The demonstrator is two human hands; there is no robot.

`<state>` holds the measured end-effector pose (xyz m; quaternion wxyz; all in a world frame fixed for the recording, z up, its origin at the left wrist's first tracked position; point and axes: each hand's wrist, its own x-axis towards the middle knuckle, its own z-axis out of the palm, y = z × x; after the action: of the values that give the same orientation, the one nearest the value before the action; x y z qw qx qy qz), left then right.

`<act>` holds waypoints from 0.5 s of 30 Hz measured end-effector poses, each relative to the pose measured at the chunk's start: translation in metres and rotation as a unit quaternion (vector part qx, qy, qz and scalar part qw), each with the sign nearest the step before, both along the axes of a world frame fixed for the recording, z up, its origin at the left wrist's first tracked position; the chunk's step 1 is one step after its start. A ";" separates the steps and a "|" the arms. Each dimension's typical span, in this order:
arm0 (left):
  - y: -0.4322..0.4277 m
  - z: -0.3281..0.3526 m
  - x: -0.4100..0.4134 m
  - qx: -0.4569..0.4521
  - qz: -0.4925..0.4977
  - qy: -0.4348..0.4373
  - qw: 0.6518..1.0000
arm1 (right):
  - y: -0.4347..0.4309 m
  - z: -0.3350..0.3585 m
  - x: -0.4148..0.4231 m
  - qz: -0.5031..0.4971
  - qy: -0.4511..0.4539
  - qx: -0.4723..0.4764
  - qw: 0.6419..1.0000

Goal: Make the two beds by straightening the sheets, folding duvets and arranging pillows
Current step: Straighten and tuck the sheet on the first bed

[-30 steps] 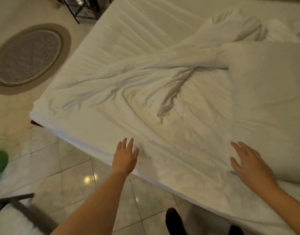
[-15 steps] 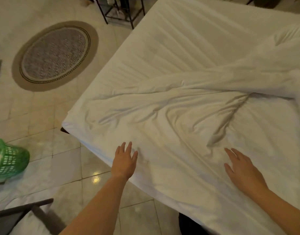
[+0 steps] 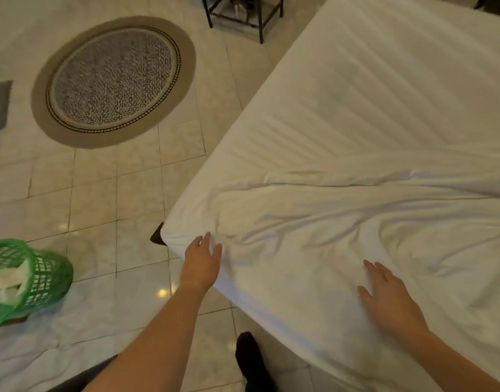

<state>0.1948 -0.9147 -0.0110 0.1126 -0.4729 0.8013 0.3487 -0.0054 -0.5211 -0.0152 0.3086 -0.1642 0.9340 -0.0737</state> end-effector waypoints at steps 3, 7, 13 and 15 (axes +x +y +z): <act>-0.064 -0.002 -0.001 -0.019 -0.012 -0.005 1.000 | -0.054 -0.010 0.033 -0.021 -0.022 -0.013 0.999; -0.121 0.000 -0.012 -0.026 -0.033 -0.021 0.999 | -0.106 -0.020 0.068 -0.001 -0.020 -0.035 0.999; -0.171 -0.024 -0.032 -0.011 -0.047 -0.022 0.999 | -0.172 -0.034 0.084 -0.006 -0.058 -0.032 0.998; -0.181 -0.032 -0.043 -0.005 -0.075 -0.027 0.997 | -0.188 -0.043 0.088 -0.023 -0.053 -0.020 0.998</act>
<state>0.1515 -1.0956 -0.0425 0.1574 -0.4216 0.8329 0.3220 0.0831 -0.7093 -0.0582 0.3524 -0.1449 0.9183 -0.1076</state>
